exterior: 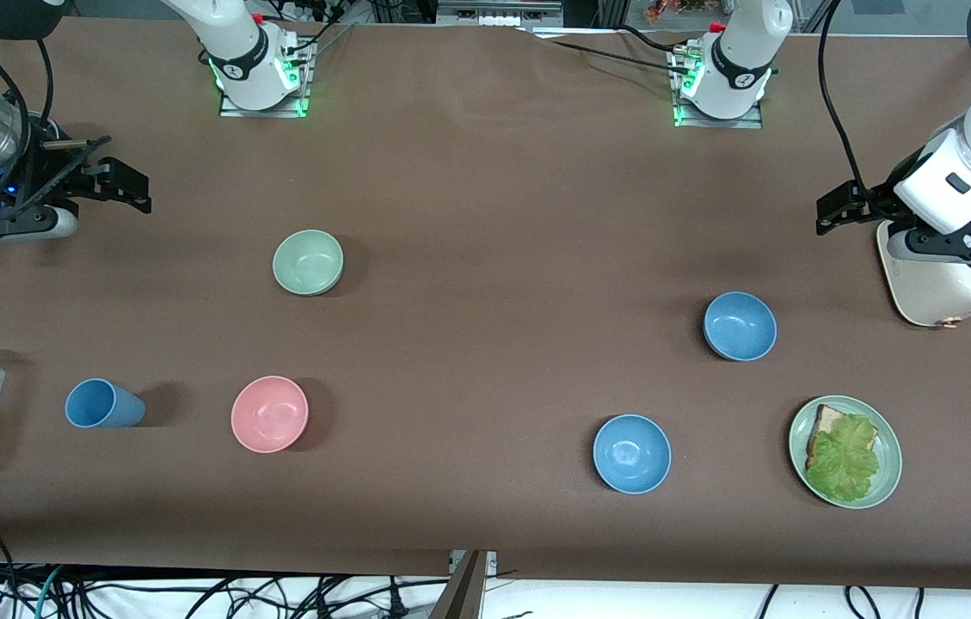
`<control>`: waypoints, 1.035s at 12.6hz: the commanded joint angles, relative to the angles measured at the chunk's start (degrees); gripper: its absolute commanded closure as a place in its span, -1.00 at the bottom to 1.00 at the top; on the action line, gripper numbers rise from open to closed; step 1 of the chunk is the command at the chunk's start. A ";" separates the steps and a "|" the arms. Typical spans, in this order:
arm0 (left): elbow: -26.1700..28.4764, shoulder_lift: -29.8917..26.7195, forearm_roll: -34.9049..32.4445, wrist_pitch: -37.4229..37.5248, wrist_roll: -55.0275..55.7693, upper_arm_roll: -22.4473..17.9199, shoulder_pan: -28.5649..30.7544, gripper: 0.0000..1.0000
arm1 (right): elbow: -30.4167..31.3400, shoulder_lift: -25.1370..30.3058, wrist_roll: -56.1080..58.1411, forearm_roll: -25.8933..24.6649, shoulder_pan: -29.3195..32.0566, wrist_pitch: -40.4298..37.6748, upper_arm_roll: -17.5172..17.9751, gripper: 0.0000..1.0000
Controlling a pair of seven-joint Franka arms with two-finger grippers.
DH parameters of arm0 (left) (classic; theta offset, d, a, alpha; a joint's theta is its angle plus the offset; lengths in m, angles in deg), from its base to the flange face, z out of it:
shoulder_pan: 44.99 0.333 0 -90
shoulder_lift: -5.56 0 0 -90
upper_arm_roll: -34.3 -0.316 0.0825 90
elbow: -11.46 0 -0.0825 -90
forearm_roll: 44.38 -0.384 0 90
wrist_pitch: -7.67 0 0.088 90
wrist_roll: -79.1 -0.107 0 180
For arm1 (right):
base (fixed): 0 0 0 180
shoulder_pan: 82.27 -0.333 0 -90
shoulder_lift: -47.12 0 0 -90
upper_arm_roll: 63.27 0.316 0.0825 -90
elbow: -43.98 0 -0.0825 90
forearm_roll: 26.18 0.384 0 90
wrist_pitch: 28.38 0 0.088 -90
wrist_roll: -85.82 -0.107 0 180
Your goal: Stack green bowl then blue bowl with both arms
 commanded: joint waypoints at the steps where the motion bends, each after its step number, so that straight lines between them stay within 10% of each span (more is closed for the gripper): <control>1: -1.54 0.74 0.35 0.84 -0.20 0.35 0.44 -1.00 | -0.90 -0.14 1.45 -0.22 0.44 -0.61 0.33 -1.00; 13: -1.54 0.74 0.35 0.84 -0.20 0.35 0.53 -1.00 | -0.55 -0.32 1.81 -0.22 0.44 -0.61 0.33 -1.00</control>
